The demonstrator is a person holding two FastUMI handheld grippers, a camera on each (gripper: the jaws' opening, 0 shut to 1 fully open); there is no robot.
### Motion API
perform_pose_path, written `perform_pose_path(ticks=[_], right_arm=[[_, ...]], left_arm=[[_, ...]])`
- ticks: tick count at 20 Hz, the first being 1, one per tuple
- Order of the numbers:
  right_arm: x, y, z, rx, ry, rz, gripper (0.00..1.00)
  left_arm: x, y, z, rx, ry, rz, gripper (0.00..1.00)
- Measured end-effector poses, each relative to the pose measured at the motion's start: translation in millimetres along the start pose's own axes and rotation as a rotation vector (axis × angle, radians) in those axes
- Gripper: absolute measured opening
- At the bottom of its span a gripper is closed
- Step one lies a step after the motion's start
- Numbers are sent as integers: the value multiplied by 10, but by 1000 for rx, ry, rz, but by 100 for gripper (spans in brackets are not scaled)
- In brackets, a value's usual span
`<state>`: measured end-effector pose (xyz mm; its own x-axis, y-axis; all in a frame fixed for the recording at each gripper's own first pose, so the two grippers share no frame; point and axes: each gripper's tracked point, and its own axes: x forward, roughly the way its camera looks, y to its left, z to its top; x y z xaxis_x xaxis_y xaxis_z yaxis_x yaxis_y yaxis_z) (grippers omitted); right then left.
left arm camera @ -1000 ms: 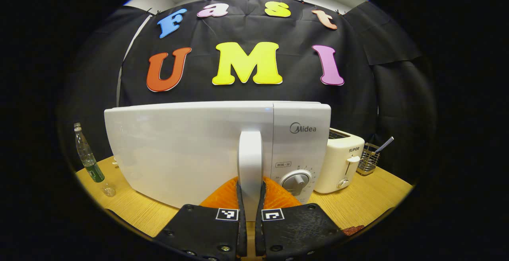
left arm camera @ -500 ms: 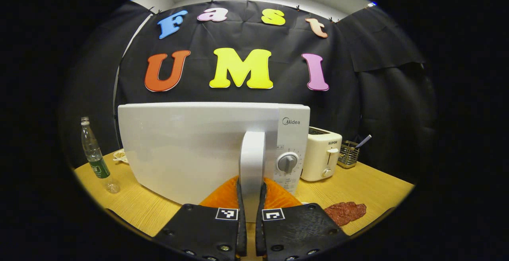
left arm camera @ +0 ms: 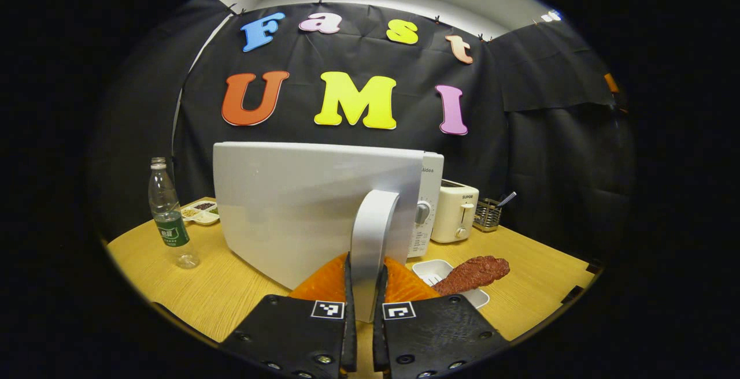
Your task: Open the microwave oven with the left hand, put the food in, and close the microwave oven.
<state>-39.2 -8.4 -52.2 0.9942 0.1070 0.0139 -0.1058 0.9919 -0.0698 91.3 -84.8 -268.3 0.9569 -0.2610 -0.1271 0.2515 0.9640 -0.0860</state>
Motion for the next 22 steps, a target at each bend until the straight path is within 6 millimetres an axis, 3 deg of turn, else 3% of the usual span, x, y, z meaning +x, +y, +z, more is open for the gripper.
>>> perform_pose_path(ticks=[3, 4, 6, 7, 8, 9, 10, 11, 12, 13, 14, 15, 16, 17, 22], right_arm=[[-81, 126, 12, -17, -16, 25, 94], [-103, 171, 24, -21, -21, 32, 100], [-152, 231, 27, -25, -34, 45, 95], [-170, 260, 12, -24, -36, 50, 94], [-186, 295, -10, -26, -35, 55, 100], [-196, 329, -41, -26, -32, 62, 94], [-199, 369, -58, -24, -28, 69, 94], [-203, 410, -71, -24, -23, 77, 94], [-205, 459, -88, -25, -17, 86, 94], [-208, 499, -109, -27, -11, 93, 100], [-209, 538, -112, -29, -7, 98, 95], [-224, 567, -115, -31, -5, 101, 100], [-230, 590, -108, -34, -5, 103, 100], [-241, 613, -108, -38, -7, 106, 100], [-225, 648, -105, -46, -6, 103, 100]], left_arm=[[-274, 189, -12, 15, -11, 8, 10], [-379, 272, -28, 15, -9, 13, 10], [-586, 490, -41, 4, -6, 34, 10], [-723, 604, -67, 7, -1, 48, 15], [-838, 750, -95, 10, 10, 74, 17], [-1018, 969, -136, 16, 17, 115, 36], [-1165, 1144, -101, 16, 4, 147, 45], [-1315, 1297, -72, 0, -7, 175, 75], [-1438, 1412, -61, -23, -8, 195, 89], [-1572, 1528, 2, -41, -15, 217, 77], [-1662, 1640, 46, -46, -19, 241, 90], [-1752, 1709, 79, -41, -24, 259, 93], [-1818, 1756, 111, -38, -23, 269, 80], [-1853, 1762, 146, -39, -25, 268, 93], [-1999, 1649, 358, -19, -30, 264, 93]])
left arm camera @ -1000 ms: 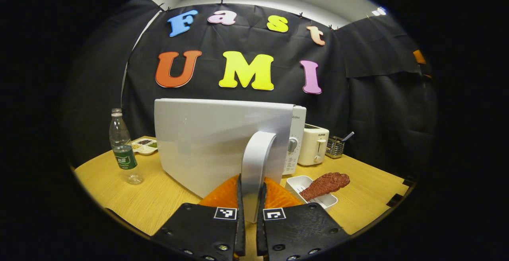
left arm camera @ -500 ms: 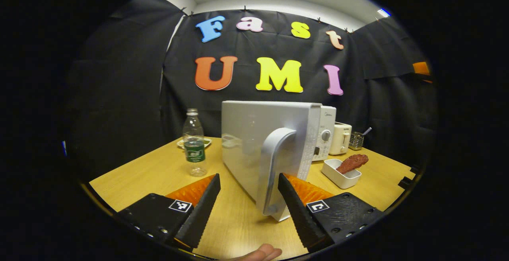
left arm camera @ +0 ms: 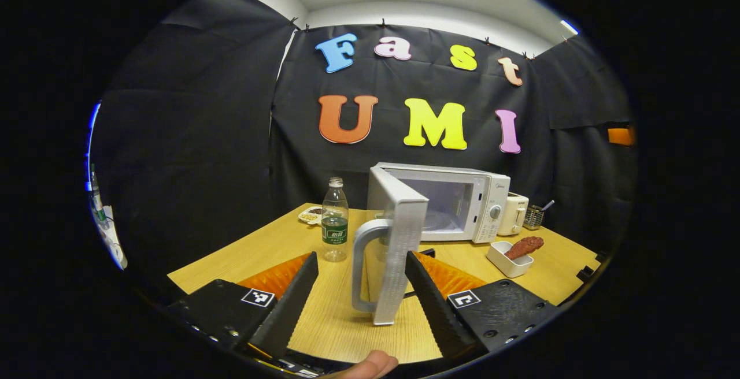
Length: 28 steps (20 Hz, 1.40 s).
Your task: Open the microwave oven with the left hand, put the food in, and close the microwave oven.
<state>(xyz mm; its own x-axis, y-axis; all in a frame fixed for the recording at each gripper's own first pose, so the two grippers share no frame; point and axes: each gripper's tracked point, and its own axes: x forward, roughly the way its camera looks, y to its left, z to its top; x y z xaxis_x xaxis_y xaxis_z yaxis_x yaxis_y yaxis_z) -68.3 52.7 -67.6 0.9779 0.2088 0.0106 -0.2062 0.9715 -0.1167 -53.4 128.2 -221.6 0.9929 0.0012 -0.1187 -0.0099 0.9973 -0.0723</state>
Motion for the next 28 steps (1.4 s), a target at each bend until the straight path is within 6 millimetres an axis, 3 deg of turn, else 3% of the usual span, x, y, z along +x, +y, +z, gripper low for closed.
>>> perform_pose_path(ticks=[4, 5, 6, 8, 9, 11, 12, 14, 15, 18, 22, 23, 25, 26, 27, 28], right_arm=[[139, -137, -23, -22, 14, -24, 100], [201, -190, -30, -29, 19, -34, 94], [274, -236, -34, -34, 25, -41, 100], [441, -306, -63, -39, 42, -48, 100], [528, -340, -92, -38, 52, -49, 94], [725, -399, -200, -30, 88, -48, 95], [827, -412, -272, -22, 114, -41, 100], [1035, -422, -410, -7, 171, -17, 95], [1140, -437, -492, -1, 203, -5, 100], [1431, -434, -825, 32, 316, 43, 100], [1777, -256, -1417, 128, 512, 180, 100], [1835, -171, -1578, 163, 566, 232, 96], [1919, -46, -1893, 241, 675, 308, 100], [1962, -2, -2040, 279, 725, 334, 87], [1997, 45, -2174, 325, 773, 354, 97], [2014, 104, -2289, 375, 820, 375, 97]], left_arm=[[-82, -149, 357, 17, -35, -1, 93], [-79, -197, 458, 14, -37, -3, 93], [-88, -258, 556, 7, -35, -9, 93], [-81, -329, 750, 13, -42, -13, 93], [-69, -345, 862, 29, -53, -8, 93], [17, -430, 1061, 55, -69, -8, 93], [56, -490, 1113, 61, -70, -18, 93], [135, -625, 1239, 65, -72, -38, 92], [191, -679, 1286, 72, -68, -41, 92], [339, -822, 1510, 96, -97, -45, 93], [552, -1004, 1756, 92, -146, -58, 93], [626, -1035, 1775, 99, -152, -59, 93], [752, -1069, 1782, 117, -151, -53, 93], [799, -1097, 1780, 124, -149, -53, 93], [835, -1119, 1751, 126, -143, -55, 93], [863, -1141, 1728, 128, -137, -60, 93]])
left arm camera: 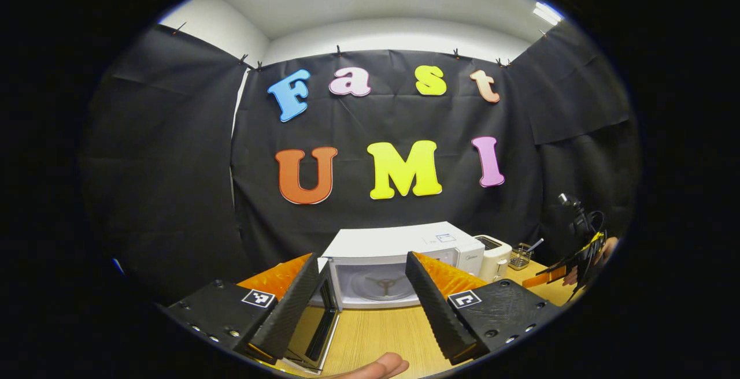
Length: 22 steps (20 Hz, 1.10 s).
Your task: Open the microwave oven with the left hand, put the food in, and close the microwave oven.
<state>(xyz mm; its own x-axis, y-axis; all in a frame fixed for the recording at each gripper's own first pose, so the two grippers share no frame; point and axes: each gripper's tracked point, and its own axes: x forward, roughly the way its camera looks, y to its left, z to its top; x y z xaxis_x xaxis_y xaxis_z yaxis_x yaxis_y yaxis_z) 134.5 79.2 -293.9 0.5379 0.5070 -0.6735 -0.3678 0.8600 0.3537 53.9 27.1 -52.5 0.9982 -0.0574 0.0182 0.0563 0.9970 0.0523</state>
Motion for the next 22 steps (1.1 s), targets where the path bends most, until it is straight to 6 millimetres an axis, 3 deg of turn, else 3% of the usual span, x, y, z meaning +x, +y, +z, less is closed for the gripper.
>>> perform_pose_path(ticks=[1, 2, 3, 5, 6, 7, 8, 9, 11, 12, 13, 14, 15, 17, 22], right_arm=[[82, 34, -88, 36, 40, 41, 94], [142, 68, -160, 64, 75, 72, 80], [175, 113, -215, 88, 104, 102, 76], [243, 139, -311, 130, 153, 138, 69], [276, 148, -335, 140, 163, 153, 79], [301, 150, -349, 146, 171, 164, 77], [337, 134, -354, 155, 173, 168, 63], [367, 118, -348, 166, 175, 173, 73], [450, 89, -422, 196, 211, 200, 62], [499, 88, -452, 225, 228, 223, 46], [546, 127, -489, 253, 251, 263, 55], [549, 160, -545, 289, 280, 289, 46], [544, 170, -541, 298, 277, 298, 19], [474, 223, -569, 215, 224, 274, 11], [64, 379, -345, 15, 52, 119, 10]], left_arm=[[12, -17, -23, 6, 2, -5, 93], [38, -7, -46, 17, 4, -1, 93], [59, 31, -95, 27, 12, 9, 93], [94, 68, -196, 37, 39, 26, 95], [100, 95, -235, 35, 50, 35, 95], [92, 132, -251, 32, 56, 49, 96], [80, 152, -270, 23, 60, 55, 88], [51, 156, -262, 14, 57, 53, 96], [-14, 192, -198, 9, 29, 56, 96], [-52, 200, -158, 8, 15, 54, 96], [-91, 188, -136, 4, 3, 50, 96], [-126, 168, -125, 3, -3, 43, 96], [-157, 168, -118, 3, -7, 41, 96], [-250, 201, -103, 10, -15, 53, 96], [-428, 157, -56, 10, -42, 26, 96]])
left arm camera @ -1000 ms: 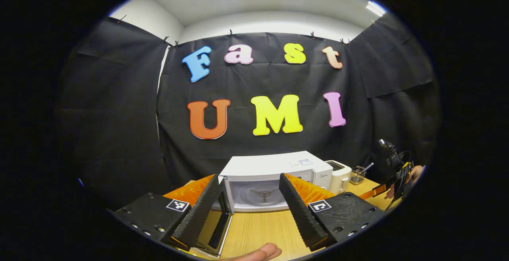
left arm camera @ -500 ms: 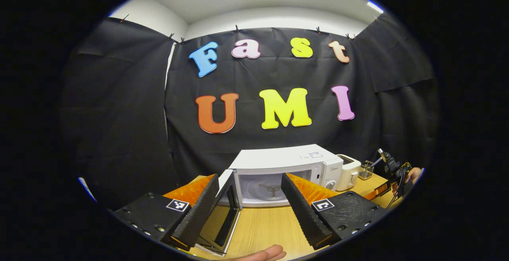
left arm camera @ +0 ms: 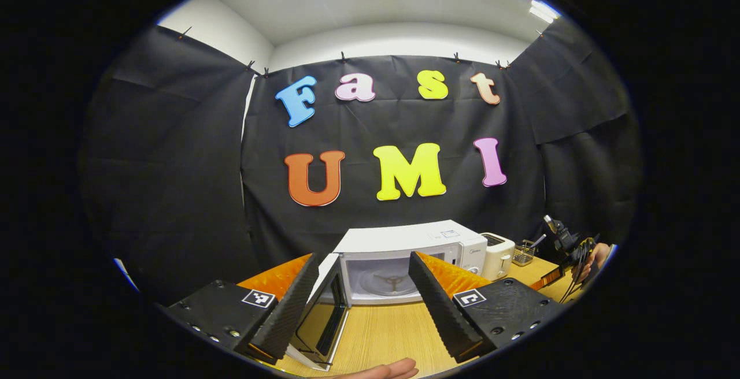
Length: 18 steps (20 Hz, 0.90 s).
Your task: Open the microwave oven with the left hand, put the food in, and close the microwave oven.
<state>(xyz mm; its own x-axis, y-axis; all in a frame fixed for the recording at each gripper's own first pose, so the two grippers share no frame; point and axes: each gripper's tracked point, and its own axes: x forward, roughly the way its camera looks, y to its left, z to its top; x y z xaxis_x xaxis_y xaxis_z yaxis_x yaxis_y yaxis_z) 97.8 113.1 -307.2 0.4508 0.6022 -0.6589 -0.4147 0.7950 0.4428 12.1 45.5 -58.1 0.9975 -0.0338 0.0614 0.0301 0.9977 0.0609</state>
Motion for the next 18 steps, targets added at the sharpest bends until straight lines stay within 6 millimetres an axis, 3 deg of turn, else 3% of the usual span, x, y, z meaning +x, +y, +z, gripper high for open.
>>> perform_pose_path(ticks=[8, 14, 18], right_arm=[[-519, 403, 151, -283, -283, -307, 11], [-404, 1003, 210, -475, -449, -401, 10], [-117, 1330, 200, -524, -468, -382, 10]], left_arm=[[-232, 111, 8, -18, -18, -14, 96], [-415, 265, -21, -18, -31, -7, 96], [-472, 427, -116, -26, -19, 4, 96]])
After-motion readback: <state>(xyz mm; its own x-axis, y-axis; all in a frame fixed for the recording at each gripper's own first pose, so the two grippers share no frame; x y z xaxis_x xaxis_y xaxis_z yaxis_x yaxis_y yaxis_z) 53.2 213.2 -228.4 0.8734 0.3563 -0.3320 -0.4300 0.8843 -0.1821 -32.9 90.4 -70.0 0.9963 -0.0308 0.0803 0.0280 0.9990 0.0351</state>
